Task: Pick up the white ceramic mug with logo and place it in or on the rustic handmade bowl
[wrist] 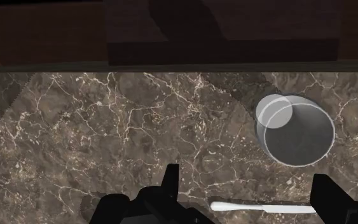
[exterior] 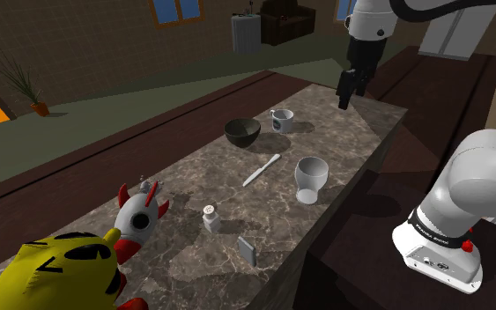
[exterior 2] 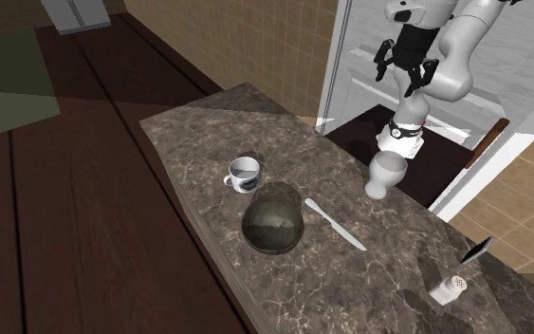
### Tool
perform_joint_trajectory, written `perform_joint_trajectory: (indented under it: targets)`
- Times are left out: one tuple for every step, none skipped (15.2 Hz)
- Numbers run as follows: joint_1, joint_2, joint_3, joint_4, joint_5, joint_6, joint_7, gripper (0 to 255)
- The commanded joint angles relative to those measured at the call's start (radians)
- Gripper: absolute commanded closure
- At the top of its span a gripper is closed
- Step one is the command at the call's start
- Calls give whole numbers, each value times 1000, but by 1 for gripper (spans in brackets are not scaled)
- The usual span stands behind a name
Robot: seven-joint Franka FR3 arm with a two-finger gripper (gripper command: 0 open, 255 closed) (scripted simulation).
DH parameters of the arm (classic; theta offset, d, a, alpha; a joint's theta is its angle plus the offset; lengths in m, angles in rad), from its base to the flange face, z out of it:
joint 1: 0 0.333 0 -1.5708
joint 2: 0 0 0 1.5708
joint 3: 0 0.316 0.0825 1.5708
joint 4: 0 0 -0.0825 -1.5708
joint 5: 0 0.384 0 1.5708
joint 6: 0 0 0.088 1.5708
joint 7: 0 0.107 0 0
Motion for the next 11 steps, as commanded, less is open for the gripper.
perform_joint_trajectory:
  targets:
    - [0, 0, 0, 0, 0, 0, 0, 0]
    - [-5, 29, -7, -1, -6, 31, -7, 0]
    - [-10, 60, -14, -1, -12, 62, -13, 0]
    - [-14, 91, -20, 1, -17, 92, -19, 0]
    - [-19, 123, -27, 4, -22, 122, -26, 0]
    - [-24, 156, -33, 8, -27, 151, -32, 0]
    - [-28, 190, -40, 14, -32, 179, -37, 0]
    - [-32, 224, -46, 21, -36, 207, -43, 0]
    - [-36, 259, -52, 30, -40, 233, -49, 0]
    - [-40, 295, -58, 40, -43, 259, -55, 0]
    - [-44, 331, -64, 51, -47, 285, -60, 0]
